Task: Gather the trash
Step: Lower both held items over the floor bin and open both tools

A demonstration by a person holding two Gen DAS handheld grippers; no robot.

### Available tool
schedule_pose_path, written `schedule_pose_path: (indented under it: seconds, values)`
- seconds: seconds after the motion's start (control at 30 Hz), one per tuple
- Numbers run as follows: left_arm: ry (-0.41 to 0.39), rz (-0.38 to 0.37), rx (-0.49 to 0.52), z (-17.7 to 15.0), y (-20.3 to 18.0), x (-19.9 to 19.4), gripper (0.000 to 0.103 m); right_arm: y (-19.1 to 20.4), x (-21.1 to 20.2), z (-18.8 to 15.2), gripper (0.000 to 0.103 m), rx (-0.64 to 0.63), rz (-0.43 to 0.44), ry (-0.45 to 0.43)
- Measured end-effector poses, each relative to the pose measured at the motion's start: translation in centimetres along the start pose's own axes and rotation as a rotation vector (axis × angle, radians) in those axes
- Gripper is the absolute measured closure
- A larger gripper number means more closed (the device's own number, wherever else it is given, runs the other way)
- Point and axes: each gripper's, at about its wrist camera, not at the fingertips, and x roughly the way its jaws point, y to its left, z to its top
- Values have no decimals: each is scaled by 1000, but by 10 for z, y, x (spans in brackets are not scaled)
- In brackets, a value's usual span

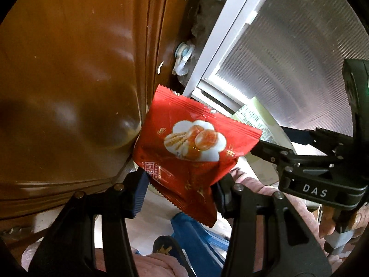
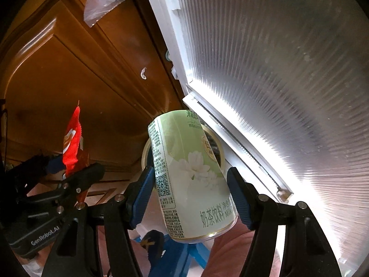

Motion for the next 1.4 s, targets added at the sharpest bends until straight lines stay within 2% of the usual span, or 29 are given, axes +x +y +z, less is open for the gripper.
schedule_pose_path:
  seconds: [0.3, 0.4, 0.47, 0.53, 0.6, 1.0, 1.4]
  values:
    - [9, 33, -5, 2, 2, 4, 51, -5, 8, 7, 37, 29, 52, 27]
    - [11, 42, -26, 3, 6, 3, 42, -8, 12, 11, 35, 57, 91, 35]
    - [12, 48, -27, 4, 7, 4, 30, -11, 10, 13, 34, 77, 120, 29]
    - [7, 64, -19, 4, 5, 1, 20, -11, 8, 14, 27, 87, 146, 27]
    - [-4, 73, -14, 4, 5, -3, 20, -9, 5, 15, 11, 83, 151, 18]
    - [-61, 52, -50, 4, 17, -18, 14, -4, -15, 9, 7, 112, 144, -12]
    - [-103, 28, -21, -5, 3, -45, 13, -8, -61, -11, 7, 130, 109, -88]
